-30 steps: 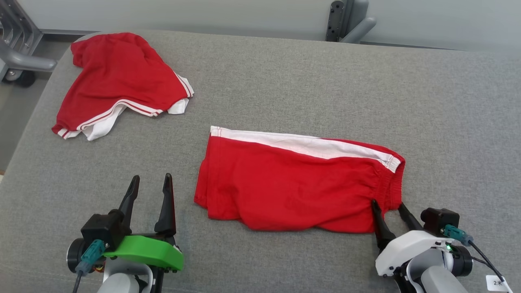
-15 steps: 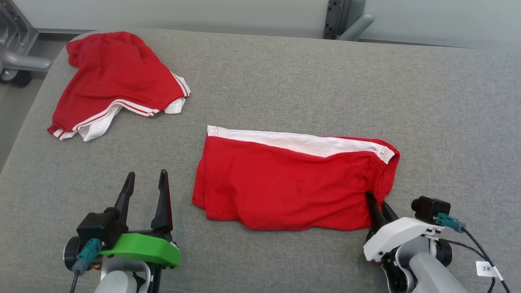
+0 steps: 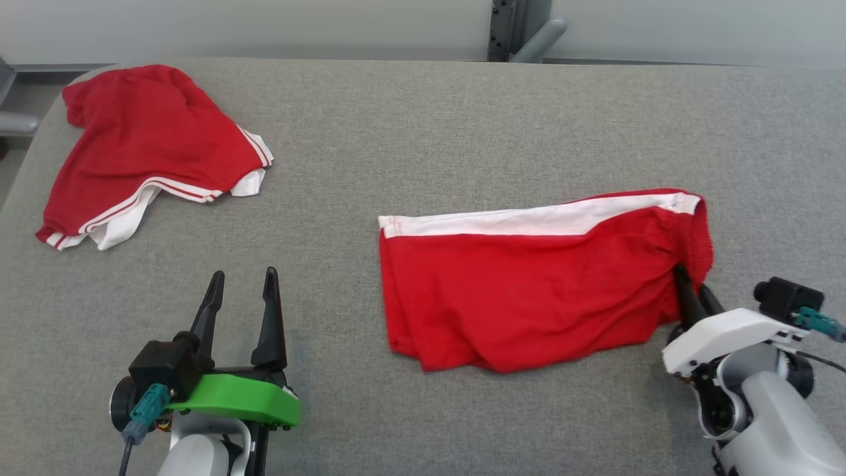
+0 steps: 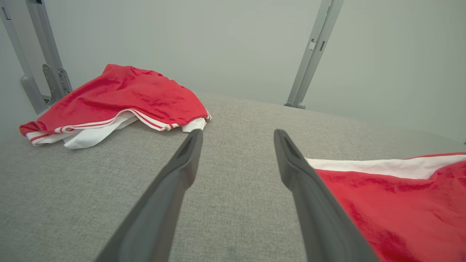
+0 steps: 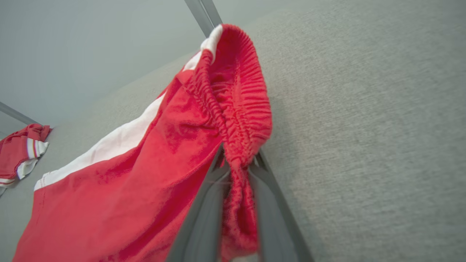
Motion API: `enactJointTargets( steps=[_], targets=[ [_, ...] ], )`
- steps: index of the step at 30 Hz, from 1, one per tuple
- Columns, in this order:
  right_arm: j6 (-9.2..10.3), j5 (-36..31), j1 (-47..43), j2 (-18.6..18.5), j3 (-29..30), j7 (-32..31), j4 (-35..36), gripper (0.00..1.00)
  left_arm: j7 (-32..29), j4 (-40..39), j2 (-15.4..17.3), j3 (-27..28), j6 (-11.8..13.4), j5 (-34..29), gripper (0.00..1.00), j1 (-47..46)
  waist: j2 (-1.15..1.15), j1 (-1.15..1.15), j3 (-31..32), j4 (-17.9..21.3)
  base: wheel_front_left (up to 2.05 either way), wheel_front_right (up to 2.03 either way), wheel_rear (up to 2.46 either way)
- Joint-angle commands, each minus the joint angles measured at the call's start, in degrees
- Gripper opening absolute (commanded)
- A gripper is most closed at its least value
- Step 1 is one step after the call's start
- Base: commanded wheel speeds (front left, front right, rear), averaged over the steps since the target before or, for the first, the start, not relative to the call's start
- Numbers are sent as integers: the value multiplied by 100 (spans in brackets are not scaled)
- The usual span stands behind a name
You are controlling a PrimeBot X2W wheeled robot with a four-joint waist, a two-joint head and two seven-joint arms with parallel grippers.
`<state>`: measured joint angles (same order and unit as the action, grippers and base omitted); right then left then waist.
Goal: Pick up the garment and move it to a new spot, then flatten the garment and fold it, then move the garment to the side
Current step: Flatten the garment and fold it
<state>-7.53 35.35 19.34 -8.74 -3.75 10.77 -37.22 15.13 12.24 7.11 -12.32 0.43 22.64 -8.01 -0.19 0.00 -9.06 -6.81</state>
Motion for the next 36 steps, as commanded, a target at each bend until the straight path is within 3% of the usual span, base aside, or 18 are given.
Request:
enactJointTargets(
  steps=[1,7,14,21,25,26,36],
  targets=[
    [8,-77,-76,-111,153,-79,104,0,2,-5,-19,28,-37,-30,100,-75,19,0,-47,118,0,0,0],
    [8,-335,-195,-331,806,-406,500,0,2,39,-118,58,-113,-108,100,-140,19,0,-98,262,0,0,0],
    [7,-635,-324,-86,1085,-778,997,0,2,129,-188,54,-236,-174,100,-77,19,0,53,265,0,0,0],
    [7,-601,-510,225,684,-1140,1922,0,2,148,-239,9,-292,-221,100,-23,19,0,169,139,0,0,0],
    [6,-617,-631,335,282,-1432,2588,0,2,131,-264,15,-298,-209,100,-33,19,0,176,30,0,0,0],
    [6,-629,-725,445,-65,-1672,2924,0,2,124,-290,12,-318,-187,100,-4,19,0,175,-79,0,0,0],
    [5,-1000,-552,566,-783,-1710,2213,0,2,138,-337,26,-346,-186,100,-34,19,0,144,-300,0,0,0]
  ],
)
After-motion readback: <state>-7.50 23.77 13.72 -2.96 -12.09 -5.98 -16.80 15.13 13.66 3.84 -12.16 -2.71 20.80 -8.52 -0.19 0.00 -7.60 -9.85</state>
